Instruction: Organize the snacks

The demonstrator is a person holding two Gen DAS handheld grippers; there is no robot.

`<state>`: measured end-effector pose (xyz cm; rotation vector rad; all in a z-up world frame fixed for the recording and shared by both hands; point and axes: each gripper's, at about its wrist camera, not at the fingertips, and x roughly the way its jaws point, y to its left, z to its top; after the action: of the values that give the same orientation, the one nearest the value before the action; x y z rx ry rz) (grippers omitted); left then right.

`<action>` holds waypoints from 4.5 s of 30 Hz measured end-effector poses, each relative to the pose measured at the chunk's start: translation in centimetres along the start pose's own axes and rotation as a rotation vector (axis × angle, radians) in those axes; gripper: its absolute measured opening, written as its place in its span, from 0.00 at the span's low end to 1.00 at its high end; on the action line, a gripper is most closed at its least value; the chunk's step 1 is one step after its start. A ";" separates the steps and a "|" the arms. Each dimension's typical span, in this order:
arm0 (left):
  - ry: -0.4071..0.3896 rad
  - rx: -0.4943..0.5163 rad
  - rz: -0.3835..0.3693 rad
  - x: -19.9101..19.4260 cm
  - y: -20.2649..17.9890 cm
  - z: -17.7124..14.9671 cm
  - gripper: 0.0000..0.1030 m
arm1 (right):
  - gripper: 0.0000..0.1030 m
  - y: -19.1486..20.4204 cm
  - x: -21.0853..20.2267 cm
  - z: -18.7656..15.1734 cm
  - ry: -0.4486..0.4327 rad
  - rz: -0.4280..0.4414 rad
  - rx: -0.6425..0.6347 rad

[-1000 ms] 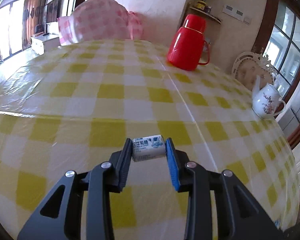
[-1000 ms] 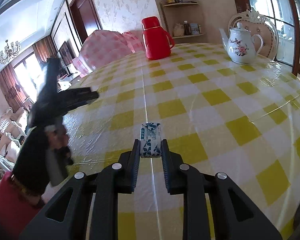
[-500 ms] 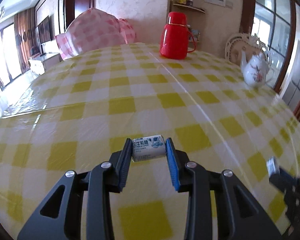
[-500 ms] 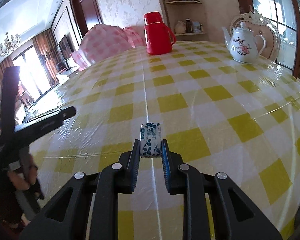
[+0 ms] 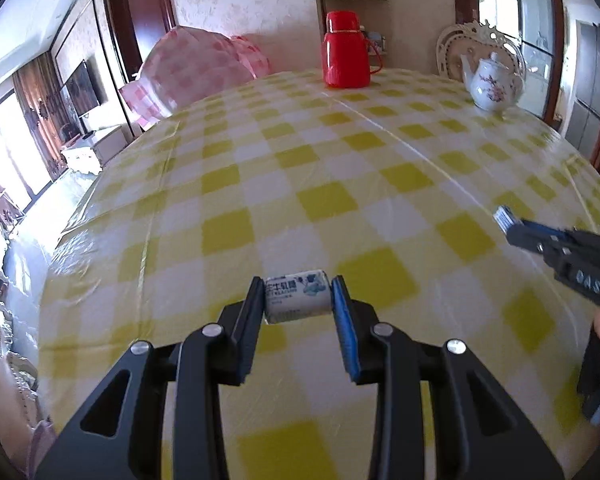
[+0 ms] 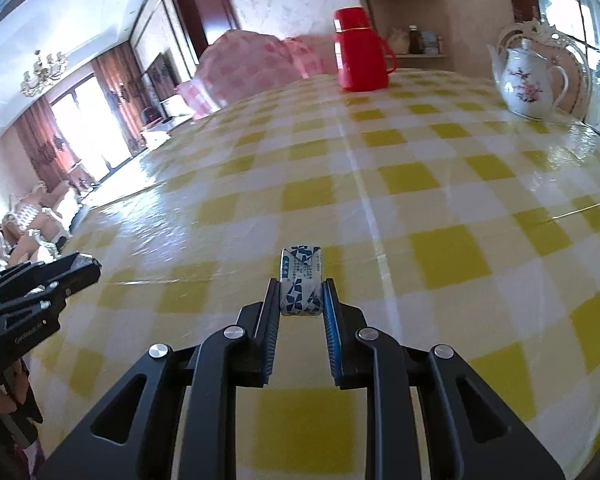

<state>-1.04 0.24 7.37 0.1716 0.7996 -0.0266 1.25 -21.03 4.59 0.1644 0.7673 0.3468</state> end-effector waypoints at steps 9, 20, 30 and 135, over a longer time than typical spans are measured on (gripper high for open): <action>0.026 0.032 0.024 -4.6 4.4 -5.9 0.33 | 0.21 7.4 -2.2 -2.7 -0.003 0.103 -0.054; 0.018 -0.011 0.043 -9.5 9.7 -12.8 0.33 | 0.21 18.5 -4.5 -7.4 0.036 0.229 -0.201; 0.026 -0.058 0.084 -14.9 15.5 -20.4 0.33 | 0.21 30.7 -8.2 -13.1 0.089 0.358 -0.437; 0.323 -0.546 0.194 -14.7 27.6 -27.8 0.99 | 0.85 42.1 -4.3 -23.6 0.533 0.239 -0.670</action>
<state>-28.59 31.38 2.84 -0.2709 1.0789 0.4088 -28.62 17.10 1.95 -0.4912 1.1152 0.8759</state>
